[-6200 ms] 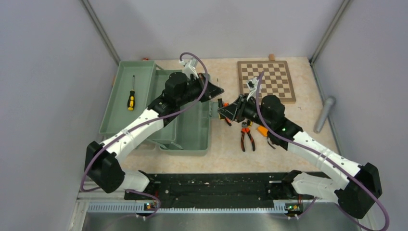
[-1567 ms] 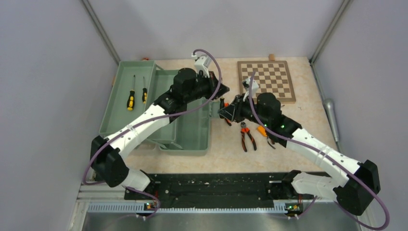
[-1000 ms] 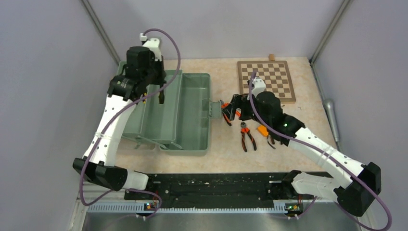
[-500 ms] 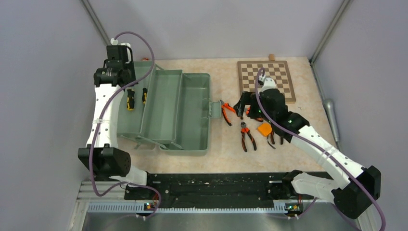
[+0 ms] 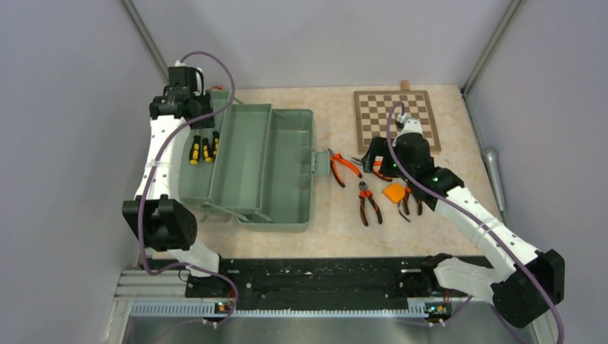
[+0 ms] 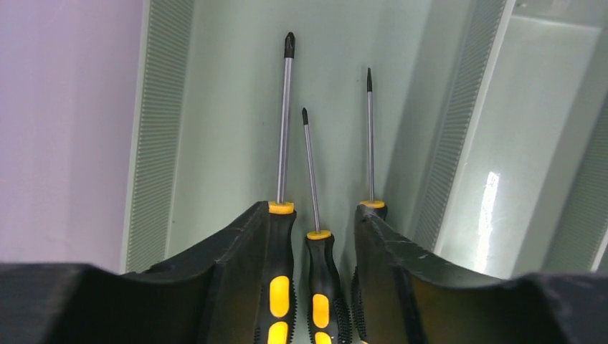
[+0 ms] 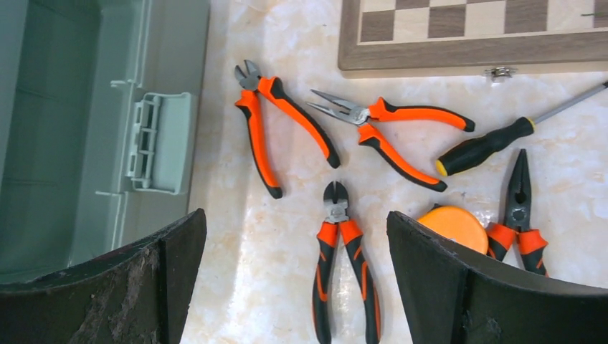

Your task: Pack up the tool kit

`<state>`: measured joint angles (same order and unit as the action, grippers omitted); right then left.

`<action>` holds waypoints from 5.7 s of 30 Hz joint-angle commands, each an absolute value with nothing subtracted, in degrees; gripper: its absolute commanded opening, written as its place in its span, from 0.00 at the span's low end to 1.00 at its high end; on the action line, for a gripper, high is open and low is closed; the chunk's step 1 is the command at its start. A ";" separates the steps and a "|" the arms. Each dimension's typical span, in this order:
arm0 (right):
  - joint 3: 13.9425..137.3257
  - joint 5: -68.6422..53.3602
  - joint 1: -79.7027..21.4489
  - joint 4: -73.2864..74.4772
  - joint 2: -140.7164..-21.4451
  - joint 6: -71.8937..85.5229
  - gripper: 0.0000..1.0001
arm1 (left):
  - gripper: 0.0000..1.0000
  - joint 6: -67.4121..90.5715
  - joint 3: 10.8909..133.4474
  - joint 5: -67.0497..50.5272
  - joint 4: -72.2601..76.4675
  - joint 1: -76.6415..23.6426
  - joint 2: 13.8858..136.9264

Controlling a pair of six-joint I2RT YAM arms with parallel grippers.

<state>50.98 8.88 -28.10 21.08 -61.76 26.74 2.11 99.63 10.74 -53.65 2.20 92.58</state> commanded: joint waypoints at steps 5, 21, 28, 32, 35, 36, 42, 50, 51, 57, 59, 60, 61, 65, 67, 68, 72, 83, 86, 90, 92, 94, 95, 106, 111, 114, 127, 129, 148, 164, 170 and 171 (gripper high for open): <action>50.17 10.81 -21.83 21.91 -63.32 25.21 0.92 | 0.88 4.44 100.02 7.10 -49.68 2.49 85.83; 53.74 11.74 -9.18 21.68 -84.37 40.29 0.65 | 0.93 17.21 79.80 -18.71 -35.17 0.25 63.04; 56.82 13.53 -9.17 20.93 -93.51 44.10 0.54 | 0.93 18.11 75.97 -19.62 -35.16 -2.79 60.25; 57.06 13.21 -9.15 19.00 -95.90 44.21 0.50 | 0.93 17.64 75.78 -19.10 -35.33 -4.03 60.00; 57.24 13.23 -9.19 18.25 -97.11 44.60 0.46 | 0.93 17.21 75.81 -18.59 -35.22 -5.22 60.40; 57.10 13.20 -9.16 17.79 -97.37 44.61 0.45 | 0.93 17.08 75.71 -18.56 -35.20 -5.64 60.50; 56.03 14.34 -9.16 17.29 -96.47 45.07 0.25 | 0.92 17.29 75.71 -18.62 -34.10 -8.39 61.70; 50.52 15.84 -9.16 17.50 -83.76 43.93 0.00 | 0.92 19.96 75.46 -20.95 -31.34 -11.81 63.63; 49.94 15.50 -9.28 17.48 -81.94 43.44 0.00 | 0.92 20.22 75.49 -20.96 -31.08 -12.12 63.91; 47.07 12.73 -9.24 17.53 -71.89 42.33 0.00 | 0.92 22.95 75.38 -22.78 -27.77 -13.30 65.35; 45.64 11.08 -9.39 16.51 -68.82 42.19 0.00 | 0.92 24.29 75.19 -23.55 -26.40 -13.87 65.77; 44.83 9.91 -9.52 15.40 -66.99 42.07 0.00 | 0.92 25.04 75.03 -23.94 -25.55 -14.15 66.01; 43.80 7.90 -9.83 14.05 -65.46 41.63 0.00 | 0.92 25.81 74.85 -24.33 -24.68 -14.48 66.24; 40.80 3.98 -14.09 8.51 -60.76 40.54 0.00 | 0.92 30.32 73.51 -25.57 -19.81 -16.94 67.43; 39.90 3.31 -17.15 5.54 -58.60 40.46 0.00 | 0.92 32.66 72.61 -25.65 -17.06 -18.88 68.21; 39.44 2.77 -18.68 3.76 -57.48 40.48 0.00 | 0.92 33.94 72.17 -25.54 -15.46 -20.22 68.66; 39.49 2.12 -25.45 -1.49 -54.63 40.54 0.00 | 0.92 39.70 69.66 -24.00 -8.64 -23.97 70.75; 44.19 0.74 -39.01 -6.89 -55.64 37.54 0.00 | 0.91 45.55 70.38 -17.08 -0.52 -29.49 77.63; 44.84 0.91 -41.25 -7.82 -55.68 37.37 0.00 | 0.89 47.81 70.47 -15.08 -1.13 -30.47 79.59; 45.42 0.83 -43.42 -8.40 -55.88 36.73 0.00 | 0.88 49.83 70.53 -15.25 -0.68 -32.28 82.06; 45.65 0.48 -44.28 -8.60 -56.02 36.31 0.00 | 0.86 50.52 70.76 -15.38 -0.44 -33.16 83.24; 45.79 0.24 -45.06 -8.68 -56.16 35.78 0.00 | 0.81 50.92 71.12 -15.79 1.64 -33.89 83.92; 45.78 0.18 -45.47 -8.73 -56.28 35.46 0.00 | 0.78 51.12 71.30 -15.76 2.19 -34.16 84.15; 44.64 0.32 -46.61 -8.70 -56.79 34.14 0.04 | 0.00 46.80 72.69 -13.09 1.67 -34.46 82.69; 45.65 3.66 -46.60 -5.80 -56.51 32.12 0.47 | 0.00 38.97 76.80 -10.46 -7.66 -32.52 80.28; 46.74 6.11 -46.55 -2.71 -56.76 30.56 0.70 | 0.00 32.20 80.88 -7.46 -16.16 -30.04 78.56; 49.80 12.96 -40.62 11.55 -57.64 27.49 0.99 | 0.00 5.59 101.02 16.70 -55.89 -11.97 79.28; 50.59 13.02 -38.69 14.11 -58.28 27.68 0.99 | 0.00 4.19 102.56 21.12 -59.49 -9.78 81.43; 48.84 13.71 -34.08 20.76 -58.96 29.12 0.99 | 0.07 -3.77 94.23 32.96 -56.68 2.01 87.52; 45.70 14.22 -22.39 31.29 -65.47 34.92 0.99 | 0.49 -1.96 98.91 25.83 -56.63 2.02 90.34; 44.12 13.44 -20.31 31.90 -68.10 38.93 0.99 | 0.75 2.74 99.45 13.96 -51.94 1.94 82.13; 44.01 13.64 -20.30 31.98 -68.45 39.64 0.99 | 0.79 3.98 98.45 10.85 -49.52 1.93 80.19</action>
